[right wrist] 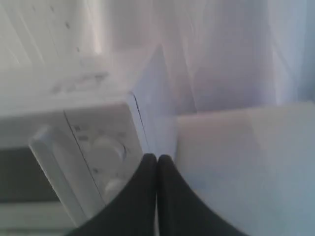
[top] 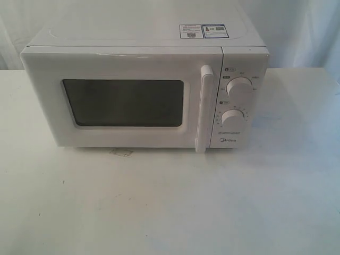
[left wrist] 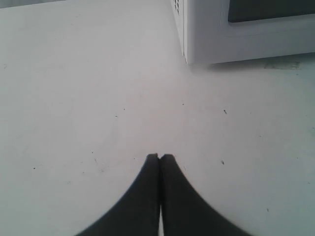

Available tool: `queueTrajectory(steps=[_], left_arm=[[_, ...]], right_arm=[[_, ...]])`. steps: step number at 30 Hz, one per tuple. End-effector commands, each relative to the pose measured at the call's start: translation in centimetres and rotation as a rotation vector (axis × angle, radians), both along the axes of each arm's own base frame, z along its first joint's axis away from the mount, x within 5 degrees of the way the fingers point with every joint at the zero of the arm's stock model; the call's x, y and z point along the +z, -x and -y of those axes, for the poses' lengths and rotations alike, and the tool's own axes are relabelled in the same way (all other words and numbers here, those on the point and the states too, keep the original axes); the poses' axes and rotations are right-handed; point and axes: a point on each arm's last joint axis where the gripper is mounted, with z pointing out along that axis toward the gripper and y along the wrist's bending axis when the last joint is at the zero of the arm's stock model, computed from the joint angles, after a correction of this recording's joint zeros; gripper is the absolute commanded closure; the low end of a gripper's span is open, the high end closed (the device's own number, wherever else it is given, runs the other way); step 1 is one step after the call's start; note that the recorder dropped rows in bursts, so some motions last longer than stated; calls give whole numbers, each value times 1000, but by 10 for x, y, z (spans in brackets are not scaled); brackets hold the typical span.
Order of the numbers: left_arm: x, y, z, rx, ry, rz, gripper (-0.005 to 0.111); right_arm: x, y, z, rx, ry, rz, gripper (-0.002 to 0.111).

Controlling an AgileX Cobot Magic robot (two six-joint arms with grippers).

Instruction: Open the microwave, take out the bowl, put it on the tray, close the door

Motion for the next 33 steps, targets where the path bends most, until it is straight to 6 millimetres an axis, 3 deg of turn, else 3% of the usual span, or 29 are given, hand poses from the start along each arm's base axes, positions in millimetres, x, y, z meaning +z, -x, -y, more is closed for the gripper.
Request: queueTrajectory(steps=[1,6,12,14,16,18,26,33], left_arm=[[-1,0,0,4,6,-1,107],[-1,0,0,4,6,-1,107],[-1,0,0,4,6,-1,107],[-1,0,0,4,6,-1,107],[-1,0,0,4,6,-1,107],[-1,0,0,4,6,-1,107],[-1,0,0,4,6,-1,107],[-1,0,0,4,6,-1,107]], right_arm=[[-39,-28,-1,-14,-17,-257,108],[-63,-49,-20,127,110,-300,108],[-70,-59,-54,357,134,-224,108],[-67,-57,-69,488,84,-167,108],[-59,-43,-93,790,-6,-76,108],[-58,-35,-100,923,36,-40,108],[-58,-41,-95,869,283,85,107],[-63,-73,-79,775,297,72,75]])
